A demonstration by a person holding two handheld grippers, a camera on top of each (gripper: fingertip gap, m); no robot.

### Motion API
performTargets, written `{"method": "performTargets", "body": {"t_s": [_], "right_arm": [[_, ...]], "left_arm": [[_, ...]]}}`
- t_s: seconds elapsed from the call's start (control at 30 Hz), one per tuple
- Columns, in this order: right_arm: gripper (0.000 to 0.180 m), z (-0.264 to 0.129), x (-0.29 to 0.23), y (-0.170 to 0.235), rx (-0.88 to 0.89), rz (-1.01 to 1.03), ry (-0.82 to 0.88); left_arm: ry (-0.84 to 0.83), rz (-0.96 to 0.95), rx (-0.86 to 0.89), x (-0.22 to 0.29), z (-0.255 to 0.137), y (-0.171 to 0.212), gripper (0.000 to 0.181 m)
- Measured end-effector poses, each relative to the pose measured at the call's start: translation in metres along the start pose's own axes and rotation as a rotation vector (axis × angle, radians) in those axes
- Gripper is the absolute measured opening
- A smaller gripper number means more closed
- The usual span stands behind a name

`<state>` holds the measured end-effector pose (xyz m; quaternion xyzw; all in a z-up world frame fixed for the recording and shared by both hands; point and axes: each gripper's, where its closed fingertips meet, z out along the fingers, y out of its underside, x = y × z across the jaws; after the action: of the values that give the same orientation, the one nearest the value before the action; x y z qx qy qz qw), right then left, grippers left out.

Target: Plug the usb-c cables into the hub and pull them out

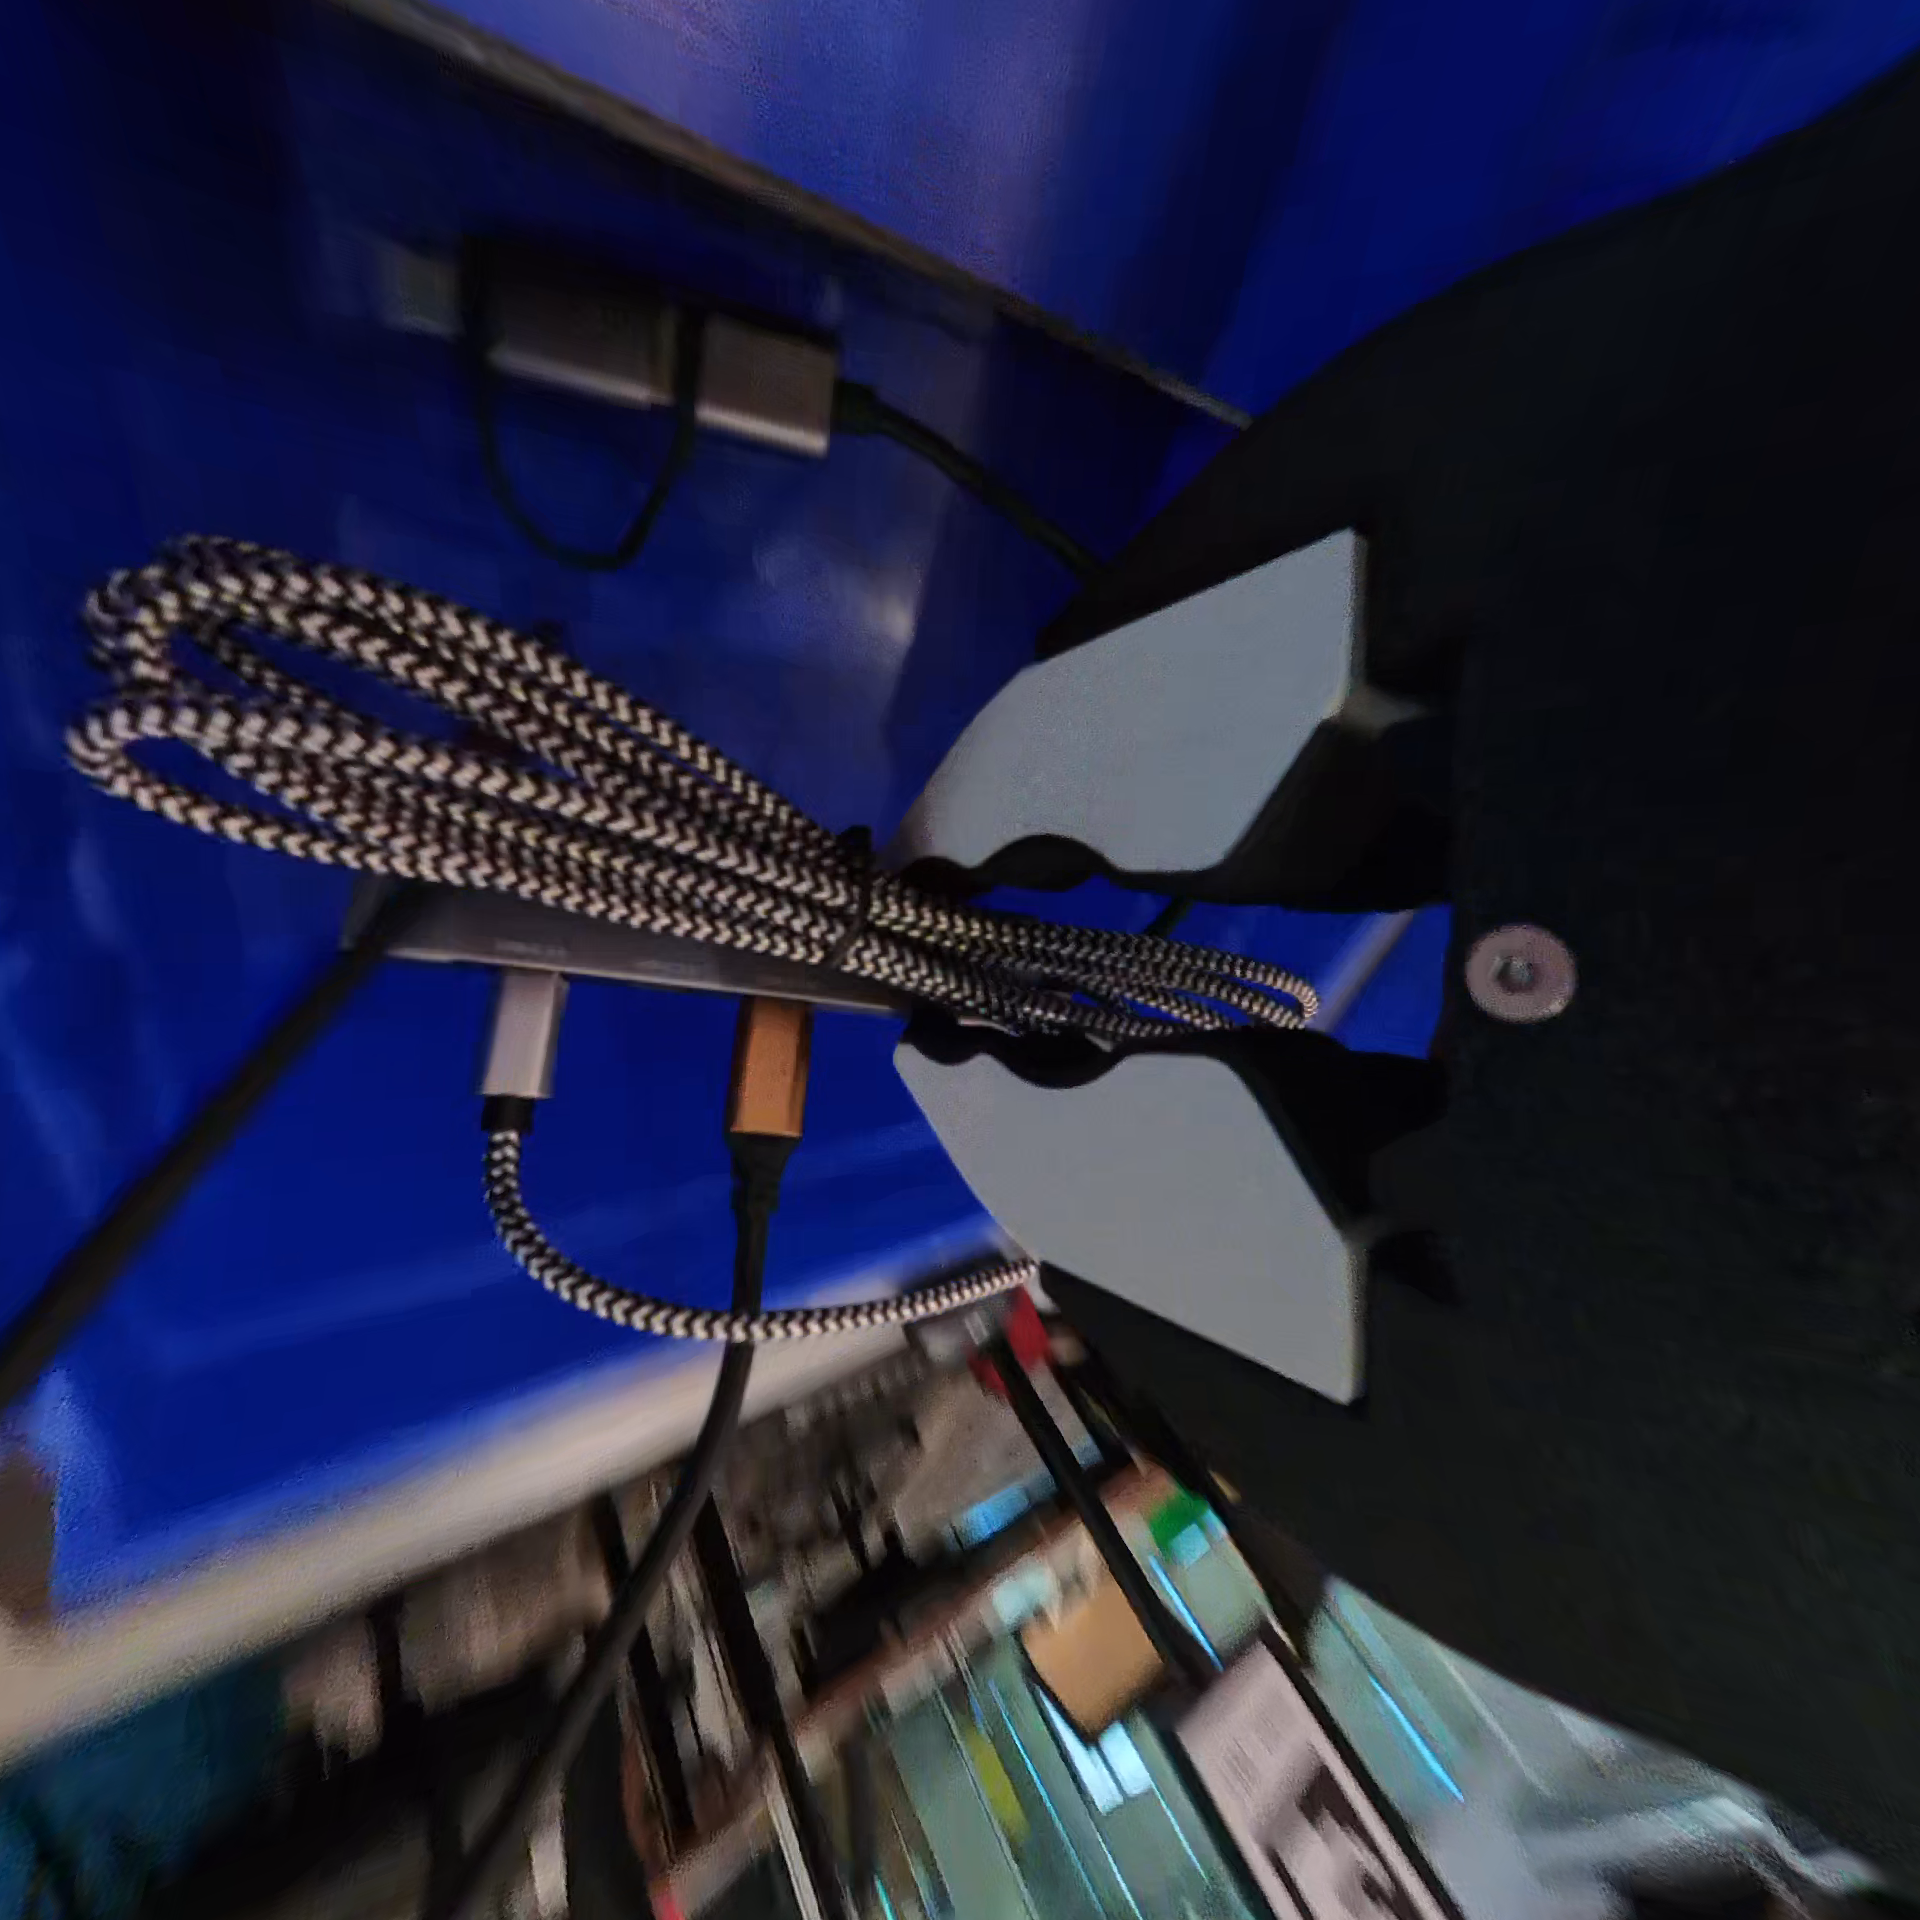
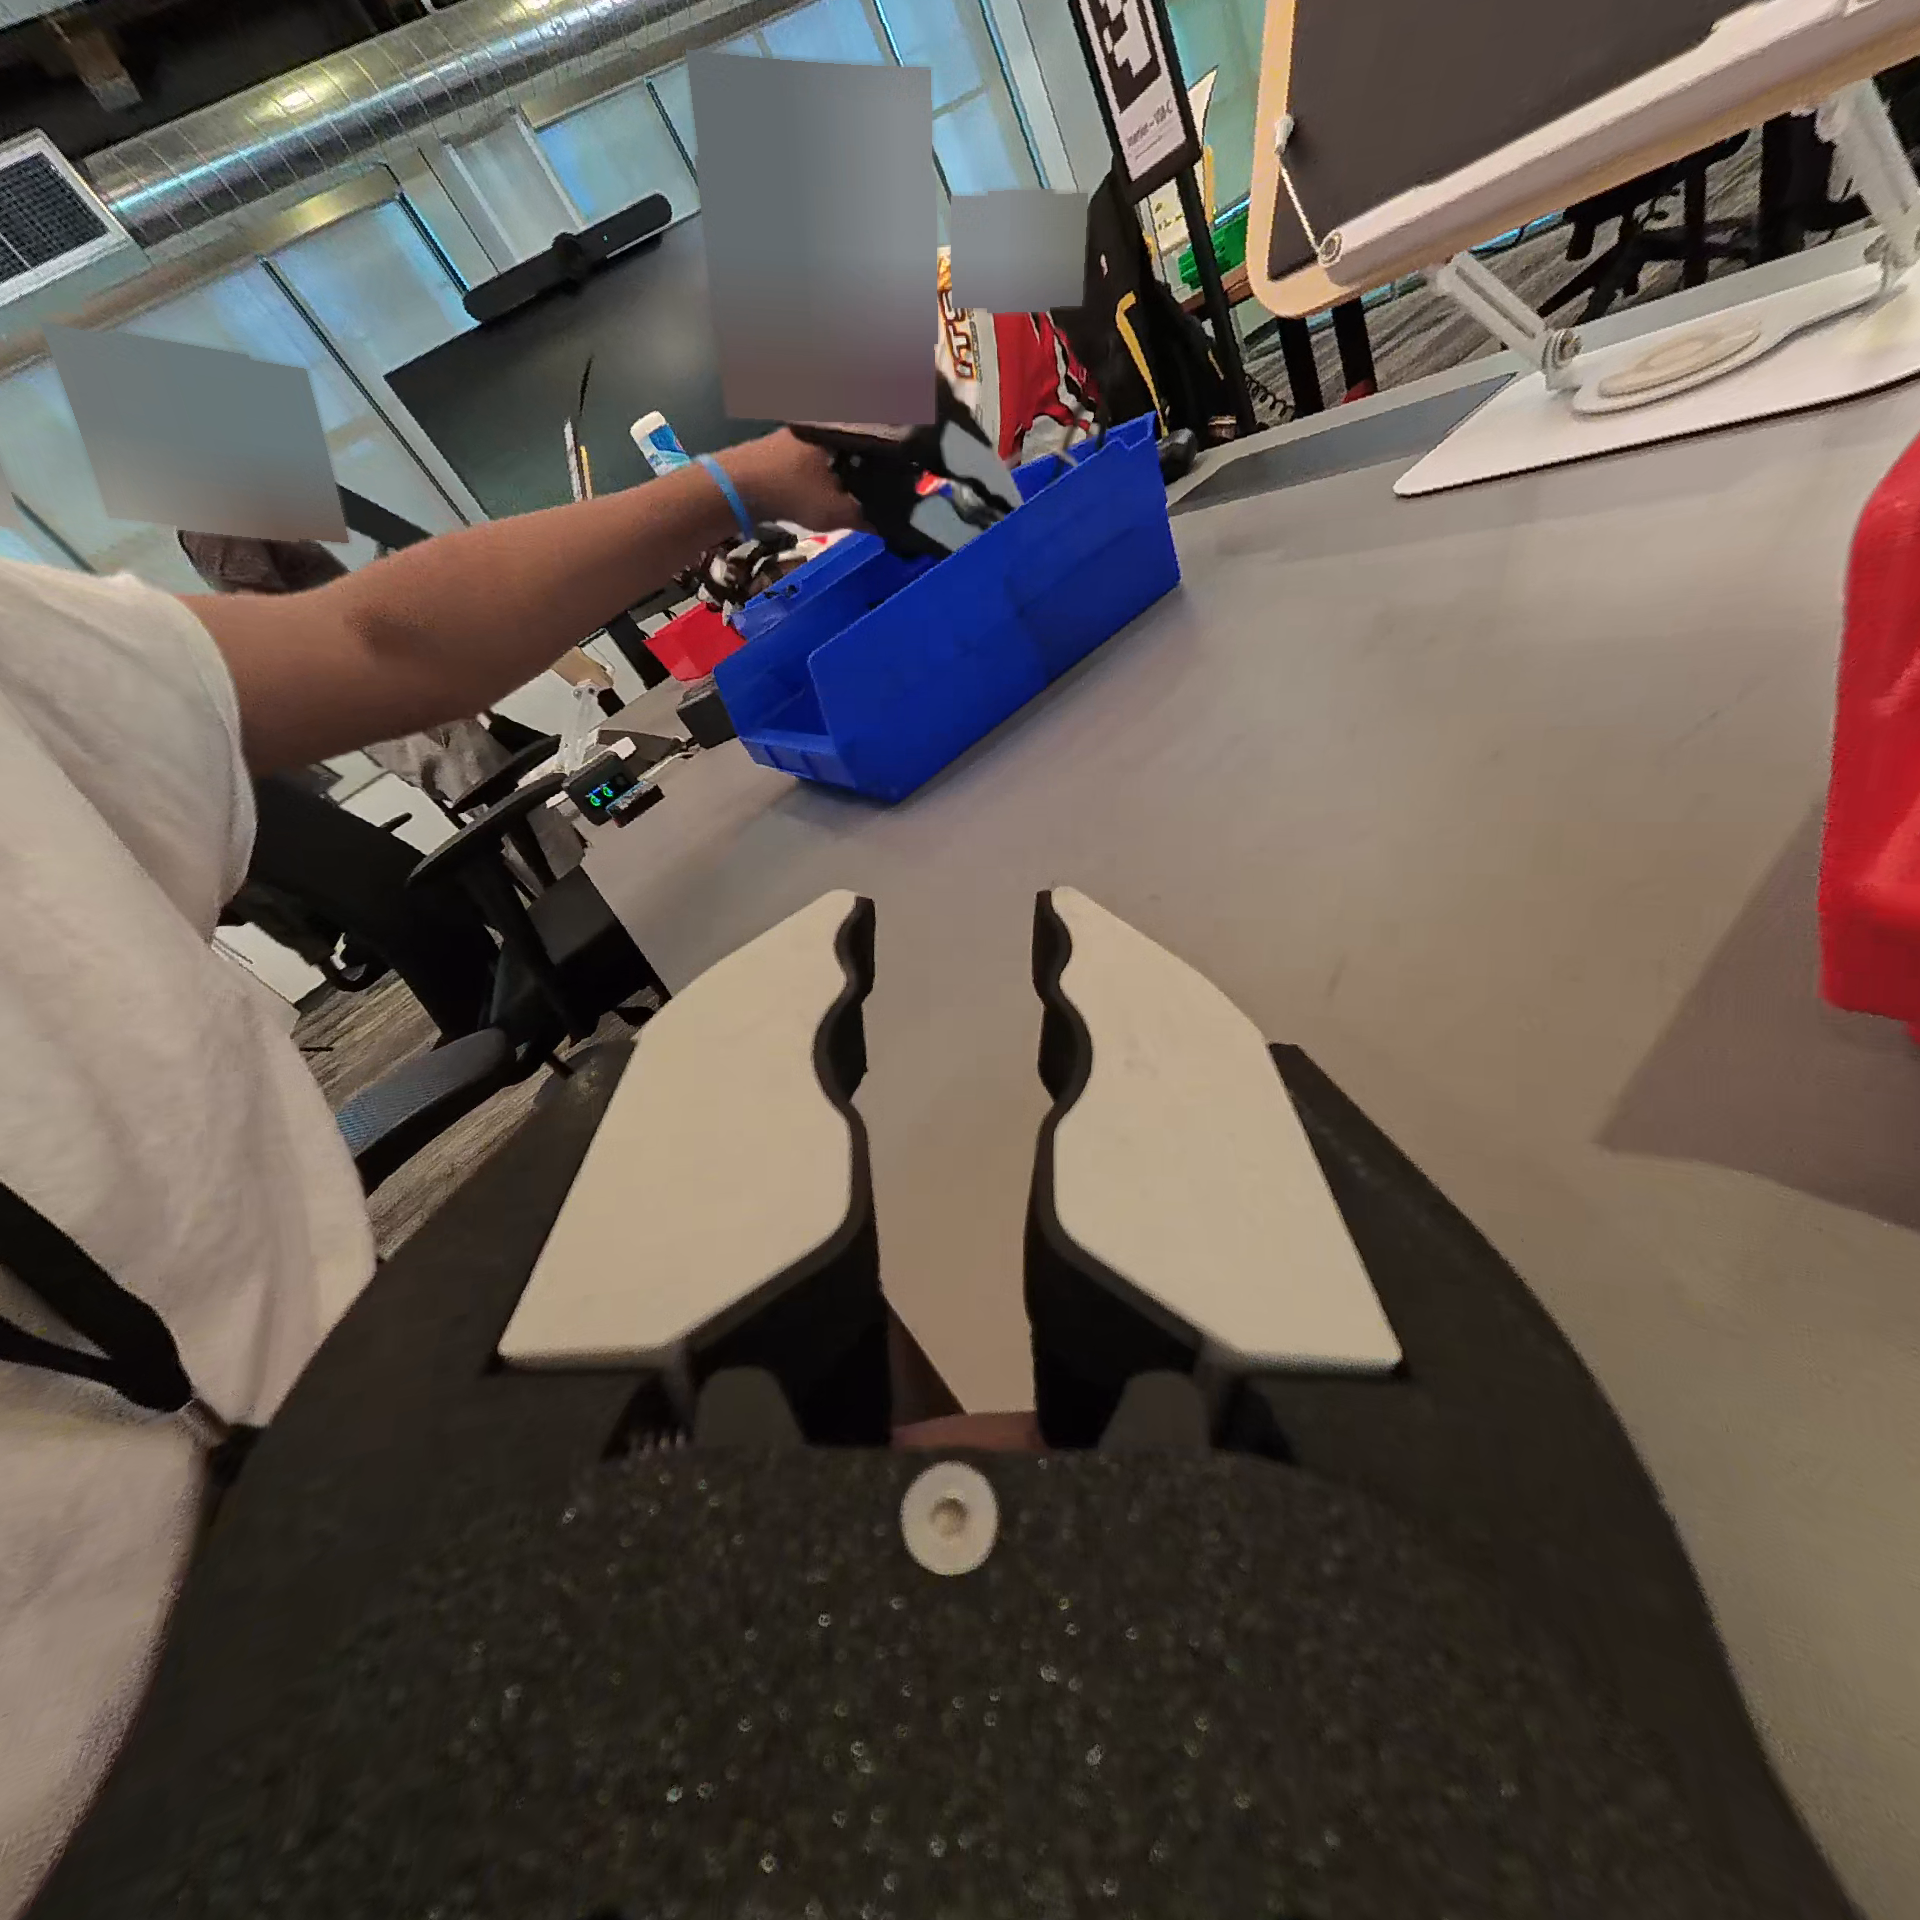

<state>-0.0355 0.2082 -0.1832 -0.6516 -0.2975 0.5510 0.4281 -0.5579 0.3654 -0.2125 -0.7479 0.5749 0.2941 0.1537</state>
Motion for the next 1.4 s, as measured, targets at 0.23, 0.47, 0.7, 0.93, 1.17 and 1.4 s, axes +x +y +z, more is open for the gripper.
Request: {"method": "performTargets", "body": {"t_s": [0.23,0.47,0.7,0.93,1.17,1.4], "right_arm": [[0.028,0.0,-0.006,-0.001,0.004,-0.044,0.008],[0.033,0.019,-0.018,0.0,-0.065,-0.242,0.006],[0.041,0.049,-0.031,-0.092,0.023,-0.658,0.025],[0.031,0.063,-0.055,-0.145,0.087,-0.694,-0.16],[0.027,0.092,-0.058,-0.079,-0.052,-0.921,-0.114],[0.016,0.11,-0.044,-0.055,-0.131,-1.005,-0.052]], "left_arm": [[-0.618,-0.08,0.011,-0.072,-0.132,-0.011,0.022],[-1.019,-0.054,0.177,-0.058,-0.246,-0.105,0.022],[-1.202,0.141,0.379,0.028,-0.288,-0.238,0.022],[-1.194,0.084,0.487,0.074,-0.283,-0.282,0.022],[-1.086,0.012,0.543,0.094,-0.263,-0.293,0.022],[-1.087,0.001,0.558,0.102,-0.263,-0.302,0.022]]}}
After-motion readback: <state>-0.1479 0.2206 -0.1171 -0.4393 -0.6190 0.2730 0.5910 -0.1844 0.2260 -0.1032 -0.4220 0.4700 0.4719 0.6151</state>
